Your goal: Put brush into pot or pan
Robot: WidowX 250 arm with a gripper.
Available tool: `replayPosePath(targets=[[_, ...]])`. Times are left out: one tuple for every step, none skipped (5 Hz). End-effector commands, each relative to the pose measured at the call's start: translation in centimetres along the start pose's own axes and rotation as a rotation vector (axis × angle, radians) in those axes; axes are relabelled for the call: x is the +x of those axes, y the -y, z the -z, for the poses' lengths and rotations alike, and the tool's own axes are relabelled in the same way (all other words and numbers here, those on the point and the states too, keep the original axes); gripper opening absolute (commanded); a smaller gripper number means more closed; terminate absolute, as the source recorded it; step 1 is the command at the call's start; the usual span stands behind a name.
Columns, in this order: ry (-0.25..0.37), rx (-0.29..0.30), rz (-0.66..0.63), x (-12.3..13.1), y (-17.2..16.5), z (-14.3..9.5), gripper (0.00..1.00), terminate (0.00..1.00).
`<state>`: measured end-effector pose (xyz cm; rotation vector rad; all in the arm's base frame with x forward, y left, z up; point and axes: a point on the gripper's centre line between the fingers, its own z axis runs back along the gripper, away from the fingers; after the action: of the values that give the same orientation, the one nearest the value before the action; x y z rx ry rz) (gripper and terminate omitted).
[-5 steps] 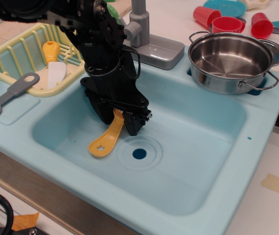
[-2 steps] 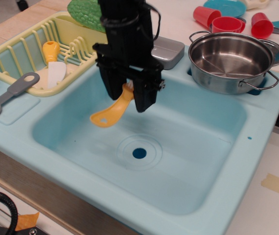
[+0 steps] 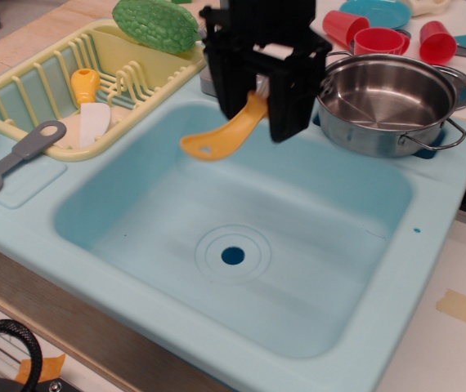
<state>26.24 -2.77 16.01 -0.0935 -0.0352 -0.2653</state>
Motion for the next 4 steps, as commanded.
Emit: replayPosePath(targets=[[0.099,0.035,0.114,3.3,1.6,-2.8,0.00,0.00],[0.098,0.030,0.181,5.8,2.2,-2.9,0.00,0.00],[0.085,0.019,0.234,7.7,2.9,-2.4,0.00,0.00],[0.064,0.007,0.277,9.0,2.7,-1.3,0.00,0.00]])
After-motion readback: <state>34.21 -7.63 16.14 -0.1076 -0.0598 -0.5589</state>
